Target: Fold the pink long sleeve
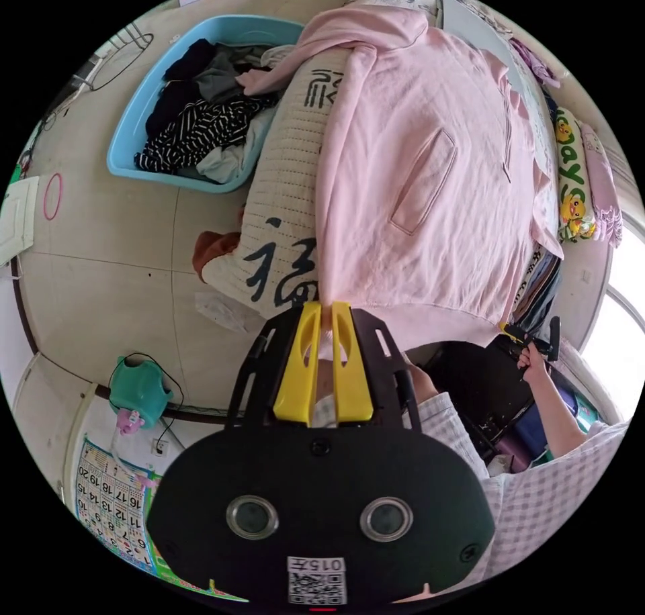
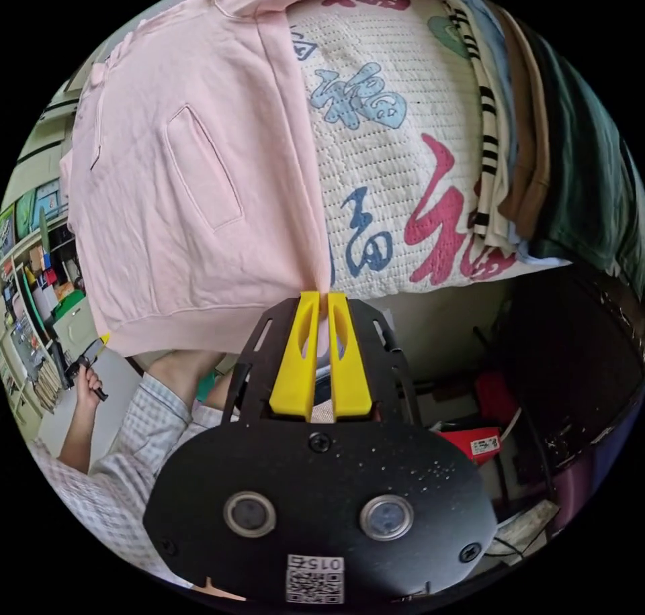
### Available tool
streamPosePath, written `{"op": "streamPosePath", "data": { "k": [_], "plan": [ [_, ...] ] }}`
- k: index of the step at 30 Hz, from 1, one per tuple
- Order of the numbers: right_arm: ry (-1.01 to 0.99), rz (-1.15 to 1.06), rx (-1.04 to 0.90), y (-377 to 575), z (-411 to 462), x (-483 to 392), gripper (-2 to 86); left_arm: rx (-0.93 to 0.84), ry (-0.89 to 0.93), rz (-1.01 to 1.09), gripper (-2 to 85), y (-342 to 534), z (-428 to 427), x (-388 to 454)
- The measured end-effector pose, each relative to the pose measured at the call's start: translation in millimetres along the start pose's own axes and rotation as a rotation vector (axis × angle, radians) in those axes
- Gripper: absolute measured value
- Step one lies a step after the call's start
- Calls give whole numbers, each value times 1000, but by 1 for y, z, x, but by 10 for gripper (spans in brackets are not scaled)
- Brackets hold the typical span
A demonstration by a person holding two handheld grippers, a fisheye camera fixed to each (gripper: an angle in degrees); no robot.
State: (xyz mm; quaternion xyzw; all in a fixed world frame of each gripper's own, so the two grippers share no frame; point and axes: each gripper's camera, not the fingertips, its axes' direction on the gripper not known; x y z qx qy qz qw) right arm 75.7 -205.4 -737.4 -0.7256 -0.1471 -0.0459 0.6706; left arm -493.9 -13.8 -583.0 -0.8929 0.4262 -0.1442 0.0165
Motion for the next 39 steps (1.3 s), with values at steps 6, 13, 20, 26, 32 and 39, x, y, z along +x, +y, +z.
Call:
{"op": "streamPosePath", "data": {
  "k": [6, 13, 20, 26, 32, 39],
  "plan": [
    [101, 109, -3, -4, 47, -45, 40, -51, -51, -38, 24, -3, 40, 14],
    [141, 116, -4, -4, 70, -64, 48, -40, -86, 43, 52, 12, 49, 34],
    [22, 102, 6, -1, 95, -45, 50, 64, 2, -114, 20, 45, 32, 26],
    [-16, 30, 29, -1, 121, -28, 51, 196, -110, 23, 11, 55, 17, 108],
    [-170, 1, 12, -6, 148, 14, 54, 177, -56, 354, 12, 32, 77, 303],
    [-425, -158, 99, -29, 98, 93, 49, 75, -61, 537, 25, 16, 174, 502]
  ]
}}
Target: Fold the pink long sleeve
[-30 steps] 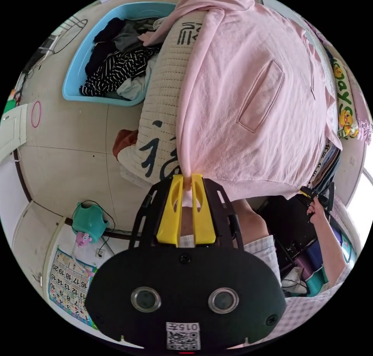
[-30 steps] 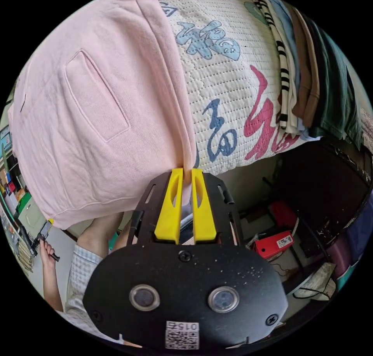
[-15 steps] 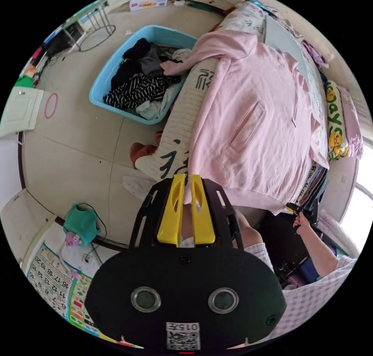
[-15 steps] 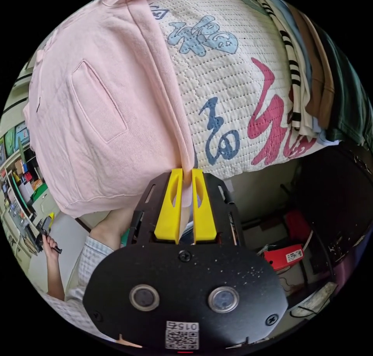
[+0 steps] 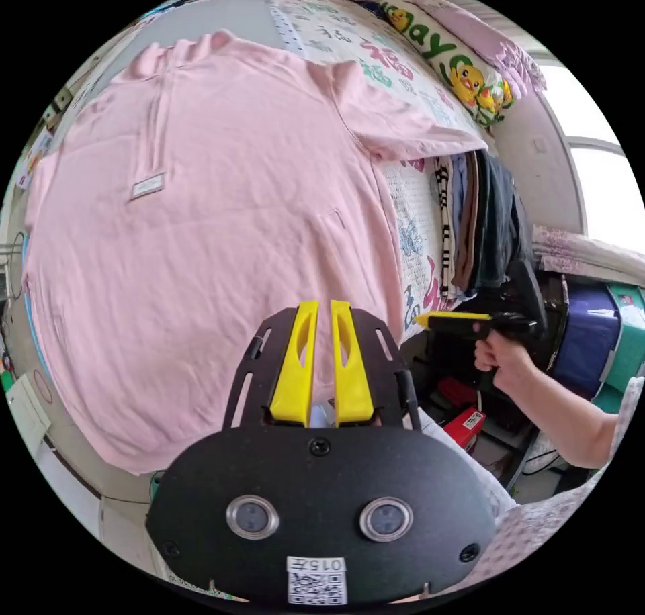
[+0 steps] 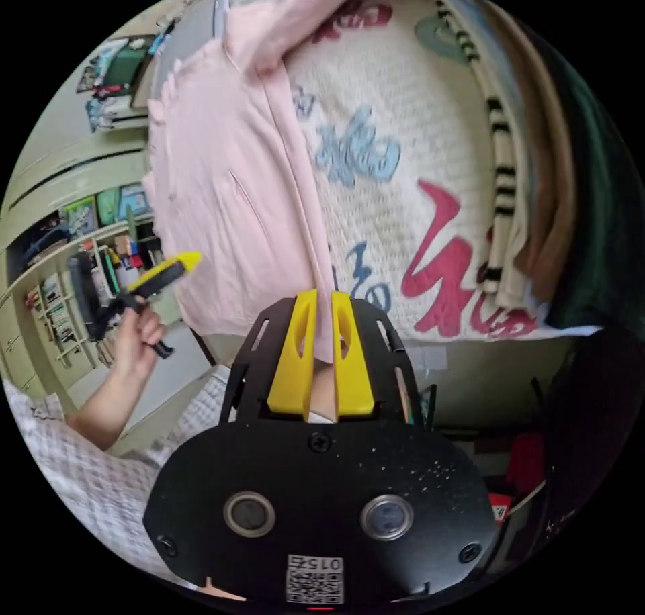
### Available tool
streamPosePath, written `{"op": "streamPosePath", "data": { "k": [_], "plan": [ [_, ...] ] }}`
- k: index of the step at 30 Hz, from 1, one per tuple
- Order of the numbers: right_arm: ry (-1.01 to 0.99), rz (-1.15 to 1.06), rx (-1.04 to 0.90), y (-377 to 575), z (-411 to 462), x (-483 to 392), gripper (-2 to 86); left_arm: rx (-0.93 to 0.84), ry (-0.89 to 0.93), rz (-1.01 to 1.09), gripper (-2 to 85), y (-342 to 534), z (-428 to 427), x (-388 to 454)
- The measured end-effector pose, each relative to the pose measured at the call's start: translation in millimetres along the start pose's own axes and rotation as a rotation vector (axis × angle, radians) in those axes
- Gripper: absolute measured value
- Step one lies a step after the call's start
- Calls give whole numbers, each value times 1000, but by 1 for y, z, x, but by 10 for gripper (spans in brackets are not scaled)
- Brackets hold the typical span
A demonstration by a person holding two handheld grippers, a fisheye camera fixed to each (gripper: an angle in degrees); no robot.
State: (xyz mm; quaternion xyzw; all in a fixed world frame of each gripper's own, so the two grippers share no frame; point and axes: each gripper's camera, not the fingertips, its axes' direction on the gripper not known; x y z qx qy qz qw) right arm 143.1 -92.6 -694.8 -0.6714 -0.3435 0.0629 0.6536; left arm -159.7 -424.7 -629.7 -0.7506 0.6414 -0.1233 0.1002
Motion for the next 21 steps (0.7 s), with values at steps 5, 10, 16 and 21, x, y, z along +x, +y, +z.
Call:
{"op": "streamPosePath", "data": {
  "k": [5, 10, 16, 21],
  "plan": [
    [-26, -70, 391, -39, -156, 47, 52, -142, -128, 1, 24, -21, 53, 42],
    [33, 33, 643, -106, -274, 124, 85, -172, -173, 6, 16, -25, 73, 55],
    [-82, 225, 365, -231, -273, 217, 150, -307, -191, -15, 16, -53, 88, 63],
    [-109, 274, 160, -282, -240, 247, 104, -335, -210, -27, 15, -61, 94, 65]
  ]
}}
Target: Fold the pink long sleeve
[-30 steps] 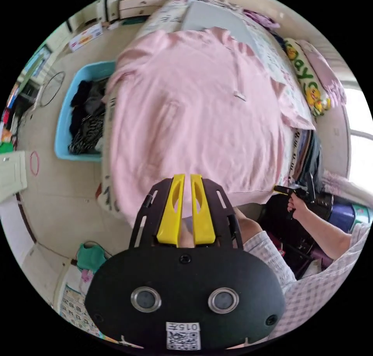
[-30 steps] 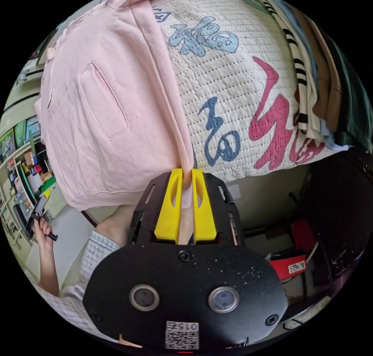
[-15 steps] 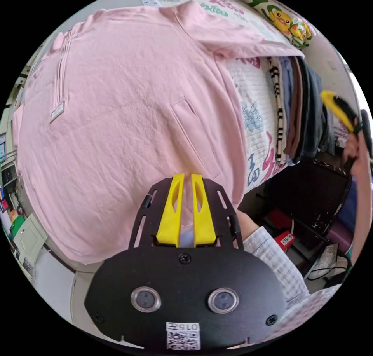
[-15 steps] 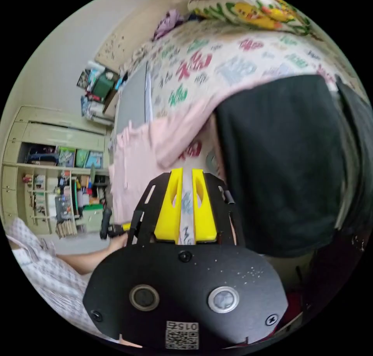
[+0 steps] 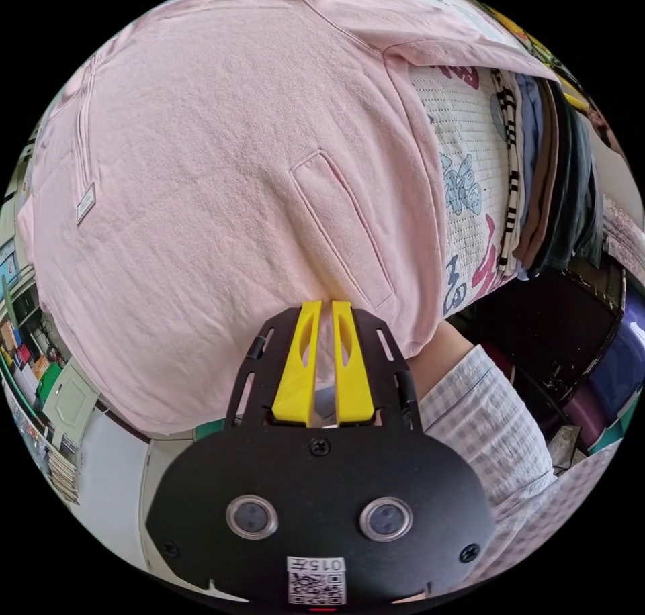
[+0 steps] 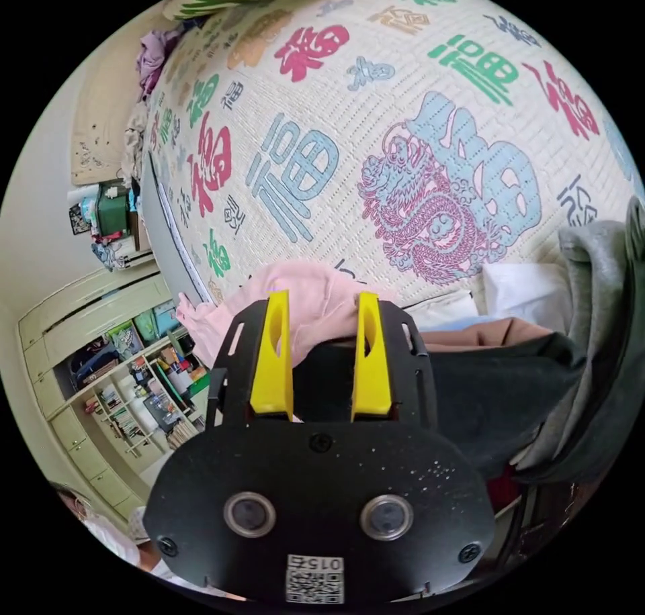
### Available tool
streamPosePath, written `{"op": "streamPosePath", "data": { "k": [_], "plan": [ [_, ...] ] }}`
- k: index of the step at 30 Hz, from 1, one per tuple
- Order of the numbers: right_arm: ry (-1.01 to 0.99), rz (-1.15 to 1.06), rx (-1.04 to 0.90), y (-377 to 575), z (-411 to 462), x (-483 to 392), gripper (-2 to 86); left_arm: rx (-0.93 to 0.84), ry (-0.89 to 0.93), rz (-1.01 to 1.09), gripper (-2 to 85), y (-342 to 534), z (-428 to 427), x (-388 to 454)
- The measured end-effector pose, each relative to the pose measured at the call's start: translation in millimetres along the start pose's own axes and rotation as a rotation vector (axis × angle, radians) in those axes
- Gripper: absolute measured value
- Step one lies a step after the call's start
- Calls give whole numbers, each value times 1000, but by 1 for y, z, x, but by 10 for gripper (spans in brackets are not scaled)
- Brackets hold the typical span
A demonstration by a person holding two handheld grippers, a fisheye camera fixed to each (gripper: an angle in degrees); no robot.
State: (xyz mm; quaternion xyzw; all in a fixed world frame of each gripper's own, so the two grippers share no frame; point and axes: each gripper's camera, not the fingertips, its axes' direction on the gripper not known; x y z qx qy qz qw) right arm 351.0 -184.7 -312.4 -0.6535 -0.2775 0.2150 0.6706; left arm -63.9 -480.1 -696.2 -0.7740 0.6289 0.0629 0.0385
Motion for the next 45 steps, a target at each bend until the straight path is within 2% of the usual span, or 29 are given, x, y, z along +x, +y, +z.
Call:
{"op": "streamPosePath", "data": {
  "k": [2, 5, 7, 9, 11, 14, 16, 17, 19, 22, 24, 26, 29, 31, 33, 38, 45],
  "plan": [
    [66, -46, 4, -3, 2, -4, 53, -3, 5, -19, 15, -1, 1, -2],
    [92, -152, 64, 3, -5, -14, 35, -11, 21, -35, 16, -3, 2, -7],
    [53, -232, 154, 15, -19, -25, 31, -18, 29, 13, 18, -3, 0, -11],
    [-67, -377, 283, 42, -42, -52, 26, 4, 62, 35, 22, 1, -6, -21],
    [-150, -529, 329, 69, -50, -83, 23, 59, 108, -12, 30, 7, -21, -39],
    [-235, -797, 291, 125, -33, -146, 19, 198, 309, -167, 51, 19, -61, -82],
    [-234, -922, 220, 160, -5, -180, 18, 390, 563, -217, 77, 24, -99, -109],
    [-211, -987, 173, 183, 18, -200, 17, 436, 630, -219, 85, 24, -106, -115],
    [-154, -1061, 114, 215, 53, -221, 17, 568, 880, -219, 159, 14, -122, -131],
    [-74, -1121, 28, 257, 101, -242, 17, 602, 1086, -210, 194, -9, -113, -139],
    [-37, -1147, -11, 285, 123, -253, 17, 565, 1133, -202, 192, -22, -99, -141],
    [-11, -1164, -37, 302, 134, -261, 17, 521, 1153, -204, 175, -30, -85, -142],
    [23, -1174, -60, 325, 142, -273, 19, 483, 1181, -220, 91, -28, -68, -152],
    [22, -1178, -57, 338, 140, -281, 22, 516, 1238, -218, 45, -10, -63, -169],
    [-27, -1203, -61, 355, 134, -294, 28, 545, 1240, -217, 35, 11, -66, -187],
    [-239, -1179, -96, 388, 128, -324, 14, 618, 1126, -223, 25, 91, -85, -252],
    [-227, -1067, -107, 428, 161, -354, 5, 597, 890, -472, 25, 208, -60, -370]
  ]
}}
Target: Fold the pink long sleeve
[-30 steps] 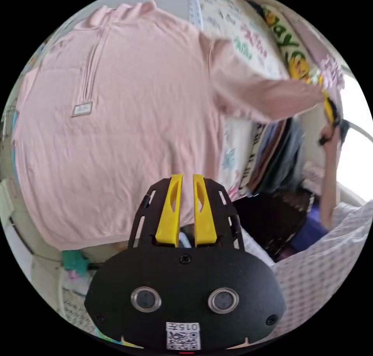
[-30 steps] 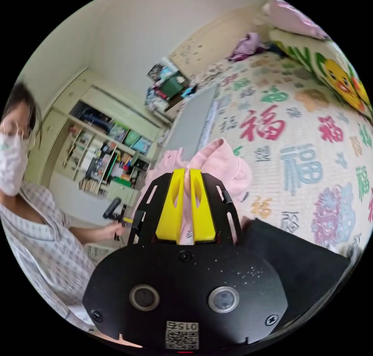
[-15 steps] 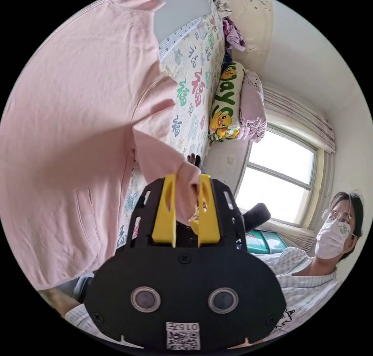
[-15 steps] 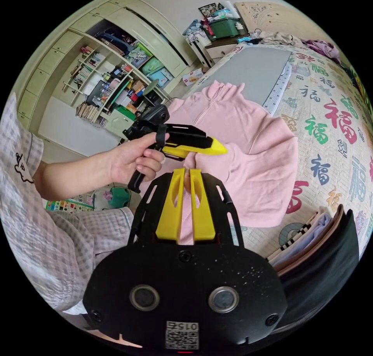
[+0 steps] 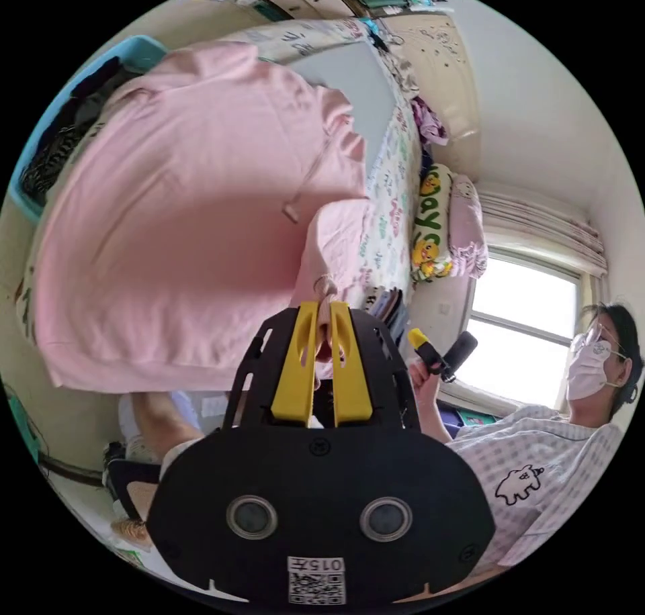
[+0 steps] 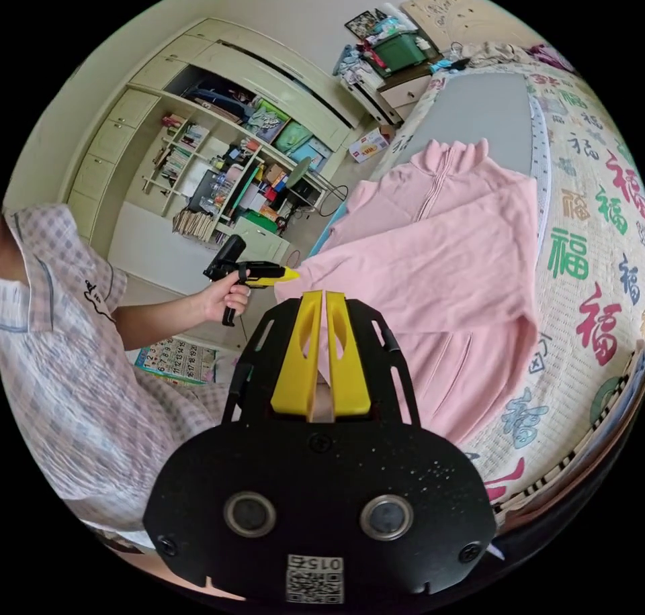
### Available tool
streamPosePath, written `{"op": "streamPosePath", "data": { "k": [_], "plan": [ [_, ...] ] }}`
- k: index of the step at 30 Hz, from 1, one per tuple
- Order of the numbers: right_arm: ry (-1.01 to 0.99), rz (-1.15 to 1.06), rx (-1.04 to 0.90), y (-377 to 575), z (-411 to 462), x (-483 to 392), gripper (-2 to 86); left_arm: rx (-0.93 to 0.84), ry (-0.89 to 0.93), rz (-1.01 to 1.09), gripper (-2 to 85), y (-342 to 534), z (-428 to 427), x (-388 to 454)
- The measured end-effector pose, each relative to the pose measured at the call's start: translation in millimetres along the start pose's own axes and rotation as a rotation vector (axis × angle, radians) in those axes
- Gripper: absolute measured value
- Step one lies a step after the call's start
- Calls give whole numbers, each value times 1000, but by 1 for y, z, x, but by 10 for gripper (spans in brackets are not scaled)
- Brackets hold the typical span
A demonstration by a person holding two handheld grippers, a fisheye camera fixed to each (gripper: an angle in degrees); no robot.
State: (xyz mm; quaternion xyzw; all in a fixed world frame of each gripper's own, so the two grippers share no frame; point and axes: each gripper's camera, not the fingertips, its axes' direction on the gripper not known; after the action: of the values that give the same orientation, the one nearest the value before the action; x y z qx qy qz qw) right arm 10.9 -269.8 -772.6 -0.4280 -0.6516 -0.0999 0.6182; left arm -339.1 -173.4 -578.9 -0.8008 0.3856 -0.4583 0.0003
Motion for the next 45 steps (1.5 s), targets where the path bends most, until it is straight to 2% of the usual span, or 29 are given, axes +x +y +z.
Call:
{"op": "streamPosePath", "data": {
  "k": [4, 7, 11, 14, 21, 24, 29, 32, 36, 41, 45],
  "plan": [
    [16, 143, 12, 5, 13, 12, 10, -30, -35, -136, 38, 0, -7, -66],
    [47, 292, 36, 13, 7, 33, 24, -22, -44, -170, 50, -2, -11, -82],
    [88, 522, 160, 33, -22, 73, 63, 55, -234, -147, 68, -12, -32, -64],
    [102, 614, 184, 39, -32, 97, 81, 85, -342, -6, 82, -42, -29, -22],
    [-24, 739, 239, 34, -21, 130, 112, -33, -193, 387, 100, -167, 102, 112],
    [-84, 787, 316, 36, -27, 138, 109, -72, -235, 478, 112, -215, 171, 161],
    [-195, 889, 420, 46, -41, 149, 69, -169, -281, 472, 120, -270, 256, 199],
    [-205, 911, 384, 43, -54, 150, 35, -235, -346, 461, 85, -280, 291, 212],
    [-172, 836, 352, 33, -91, 144, 18, -245, -442, 508, 44, -282, 315, 241],
    [-171, 907, 403, 39, -132, 156, 12, -264, -396, 585, 10, -288, 351, 280],
    [-74, 870, 299, 15, -147, 152, 13, -310, -503, 613, 0, -292, 388, 284]
  ]
}}
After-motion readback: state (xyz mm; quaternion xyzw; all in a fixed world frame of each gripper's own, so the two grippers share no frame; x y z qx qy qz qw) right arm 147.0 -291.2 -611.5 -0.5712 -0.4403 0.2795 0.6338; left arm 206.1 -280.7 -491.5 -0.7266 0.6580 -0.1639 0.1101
